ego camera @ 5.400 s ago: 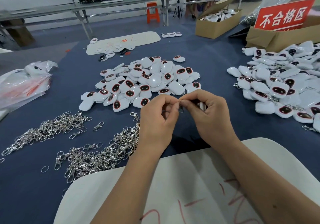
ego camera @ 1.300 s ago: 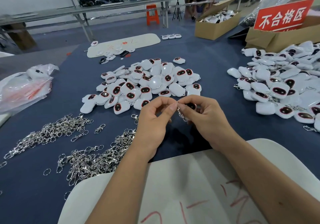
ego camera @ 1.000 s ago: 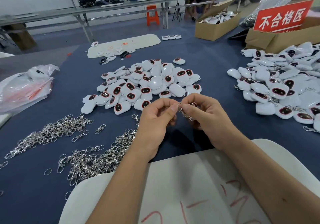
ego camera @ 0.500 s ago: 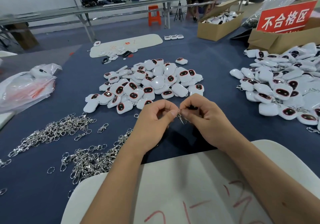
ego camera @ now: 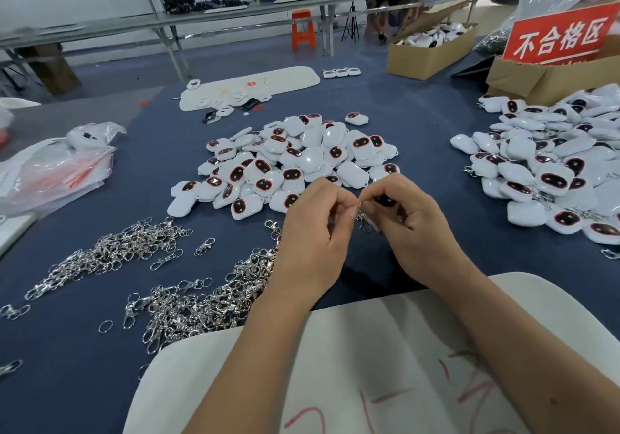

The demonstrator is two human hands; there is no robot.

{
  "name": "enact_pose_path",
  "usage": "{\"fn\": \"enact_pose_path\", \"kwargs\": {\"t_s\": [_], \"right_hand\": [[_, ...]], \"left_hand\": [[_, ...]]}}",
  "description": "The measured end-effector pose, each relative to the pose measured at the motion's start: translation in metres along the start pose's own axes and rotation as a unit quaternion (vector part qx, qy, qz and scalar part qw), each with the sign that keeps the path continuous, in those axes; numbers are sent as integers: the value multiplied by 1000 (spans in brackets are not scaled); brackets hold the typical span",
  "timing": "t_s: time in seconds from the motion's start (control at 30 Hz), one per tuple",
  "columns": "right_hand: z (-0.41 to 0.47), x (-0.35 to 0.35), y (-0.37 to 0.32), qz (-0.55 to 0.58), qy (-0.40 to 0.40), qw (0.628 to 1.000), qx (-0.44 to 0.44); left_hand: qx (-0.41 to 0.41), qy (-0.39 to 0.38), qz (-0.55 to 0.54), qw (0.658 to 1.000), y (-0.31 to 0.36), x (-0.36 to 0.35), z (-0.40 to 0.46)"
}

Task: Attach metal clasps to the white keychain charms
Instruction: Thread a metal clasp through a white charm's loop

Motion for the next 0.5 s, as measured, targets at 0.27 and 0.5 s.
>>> {"fn": "enact_pose_path", "kwargs": {"t_s": [0.27,0.5], "right_hand": [[1,0,4,87,-63,989,-97],[-3,-2,-1,-71,44,996,-39]], "left_hand": [[151,7,-166,974,-2,-9,-2],[166,7,-160,973,-4,-11,-3]]}}
Point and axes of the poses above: each hand's wrist, its own z-axis towards the middle knuckle, its own x-axis out of the back of the hand, y = z × x, the point moved 2 cm from there along z, towards the middle knuckle, and after that the axes turned 8 degrees about z, right-handed, at the moved point
